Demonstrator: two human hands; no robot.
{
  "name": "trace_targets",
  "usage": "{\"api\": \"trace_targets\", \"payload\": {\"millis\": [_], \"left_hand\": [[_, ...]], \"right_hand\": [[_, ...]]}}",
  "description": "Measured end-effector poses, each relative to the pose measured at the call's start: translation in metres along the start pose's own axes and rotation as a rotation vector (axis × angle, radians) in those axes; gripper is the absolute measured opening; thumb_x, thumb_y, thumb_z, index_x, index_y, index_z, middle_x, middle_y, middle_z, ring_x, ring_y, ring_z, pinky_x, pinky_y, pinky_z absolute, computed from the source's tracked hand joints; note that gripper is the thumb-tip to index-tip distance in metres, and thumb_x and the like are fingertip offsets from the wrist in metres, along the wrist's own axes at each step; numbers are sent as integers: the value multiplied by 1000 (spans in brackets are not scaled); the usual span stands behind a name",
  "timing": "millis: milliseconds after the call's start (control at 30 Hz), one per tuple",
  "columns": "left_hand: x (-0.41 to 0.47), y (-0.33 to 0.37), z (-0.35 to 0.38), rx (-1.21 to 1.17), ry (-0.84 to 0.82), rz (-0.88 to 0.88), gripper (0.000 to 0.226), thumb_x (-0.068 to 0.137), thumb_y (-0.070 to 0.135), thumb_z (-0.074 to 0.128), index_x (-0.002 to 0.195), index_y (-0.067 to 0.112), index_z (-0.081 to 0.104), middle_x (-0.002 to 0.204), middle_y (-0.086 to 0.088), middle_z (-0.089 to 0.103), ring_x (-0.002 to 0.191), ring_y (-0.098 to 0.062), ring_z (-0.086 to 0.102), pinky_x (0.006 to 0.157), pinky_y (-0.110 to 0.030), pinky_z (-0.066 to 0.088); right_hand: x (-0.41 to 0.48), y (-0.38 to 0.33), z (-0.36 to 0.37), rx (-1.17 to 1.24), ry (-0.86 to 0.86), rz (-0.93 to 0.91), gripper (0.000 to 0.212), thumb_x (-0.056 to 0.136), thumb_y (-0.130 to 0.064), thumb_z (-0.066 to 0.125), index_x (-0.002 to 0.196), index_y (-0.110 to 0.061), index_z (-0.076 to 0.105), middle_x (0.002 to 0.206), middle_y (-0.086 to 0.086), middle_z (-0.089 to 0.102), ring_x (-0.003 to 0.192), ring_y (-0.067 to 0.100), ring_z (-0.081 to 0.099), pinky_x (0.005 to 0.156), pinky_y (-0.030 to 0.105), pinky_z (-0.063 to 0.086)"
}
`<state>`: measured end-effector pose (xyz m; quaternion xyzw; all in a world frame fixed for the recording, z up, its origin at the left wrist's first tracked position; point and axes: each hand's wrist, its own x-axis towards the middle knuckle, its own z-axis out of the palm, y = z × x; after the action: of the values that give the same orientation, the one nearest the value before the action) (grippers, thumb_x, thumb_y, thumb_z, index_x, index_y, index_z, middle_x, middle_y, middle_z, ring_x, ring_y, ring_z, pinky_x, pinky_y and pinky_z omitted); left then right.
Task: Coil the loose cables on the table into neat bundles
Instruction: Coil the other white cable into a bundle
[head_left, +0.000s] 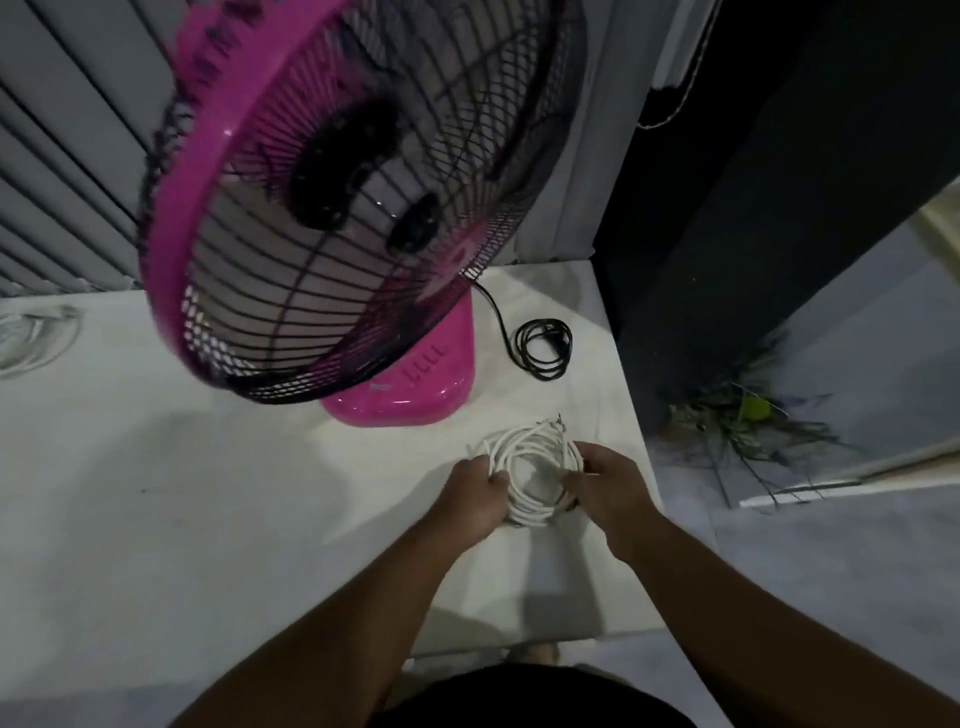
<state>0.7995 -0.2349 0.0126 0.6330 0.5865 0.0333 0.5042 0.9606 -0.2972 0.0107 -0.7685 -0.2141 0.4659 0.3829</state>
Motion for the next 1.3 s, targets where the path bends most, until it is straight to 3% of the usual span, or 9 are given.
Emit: {"api": "trace_targets", "payload": {"millis": [100, 200, 367, 500, 600, 700, 867, 1067, 1300], "left_hand": [[23, 16, 18, 123, 41, 2, 32, 102, 21, 48, 106, -6, 62, 112, -29, 65, 108, -41, 62, 91, -41, 48], [46, 28, 33, 314, 115, 31, 40, 103, 28, 48, 126, -3, 56, 127, -27, 58, 122, -41, 52, 103, -41, 38], [53, 29, 52, 357, 300, 79, 68, 101, 29, 53, 156, 3, 23, 151, -20, 34, 136, -37, 32, 110, -43, 34], [37, 14, 63, 314, 342, 235, 67, 102, 23, 49, 160, 11, 18, 166, -10, 21, 152, -27, 18, 124, -39, 21], [26, 1, 70, 415, 309, 330, 64, 105, 23, 40, 160, 7, 13, 169, -10, 10, 157, -25, 6, 126, -31, 4], [27, -4, 75, 511, 266, 394, 60, 105, 18, 37, 157, -1, 16, 167, -17, 8, 156, -33, 2, 127, -39, 5], [36, -4, 70, 525, 238, 421, 59, 105, 21, 38, 156, -2, 22, 166, -20, 16, 155, -34, 5, 125, -46, 16], [47, -4, 68, 519, 253, 393, 65, 106, 32, 28, 159, 3, 8, 169, -13, 5, 156, -24, -7, 126, -31, -2], [44, -4, 68, 569, 237, 394, 65, 106, 32, 28, 159, 3, 6, 169, -14, 4, 156, -26, -5, 123, -28, -8]], "right_hand": [[28, -2, -18, -95, 12, -64, 34, 82, 5, 62, 87, -25, 78, 77, -3, 77, 77, 21, 71, 59, 25, 55], [53, -7, -29, -264, 63, -156, 23, 87, -5, 65, 105, -17, 75, 100, 4, 77, 97, 23, 70, 83, 28, 53], [60, 1, -29, -677, 80, -445, 52, 92, -15, 64, 137, 8, 50, 122, 27, 62, 114, 42, 57, 99, 41, 42], [55, 24, -30, -714, -97, -509, 90, 95, -36, 62, 159, -5, 7, 168, 15, 10, 153, 28, 12, 123, 28, 9], [56, 35, -31, -866, -57, -699, 83, 97, -39, 52, 159, -3, 10, 168, 15, 8, 155, 25, 7, 124, 31, 7], [61, 35, -30, -977, -65, -794, 75, 97, -38, 41, 157, 2, 18, 165, 19, 18, 154, 28, 14, 124, 41, 20], [69, 37, -31, -1019, -82, -745, 73, 100, -44, 27, 158, -3, 12, 167, 14, 11, 155, 22, 5, 126, 37, 12], [78, 37, -27, -1035, -110, -692, 74, 104, -47, 31, 160, -9, 3, 169, 8, 2, 155, 17, -6, 125, 31, 2], [72, 37, -28, -1057, -97, -673, 83, 98, -62, 21, 160, -8, 9, 169, 9, 6, 156, 22, 5, 126, 35, 11]]}}
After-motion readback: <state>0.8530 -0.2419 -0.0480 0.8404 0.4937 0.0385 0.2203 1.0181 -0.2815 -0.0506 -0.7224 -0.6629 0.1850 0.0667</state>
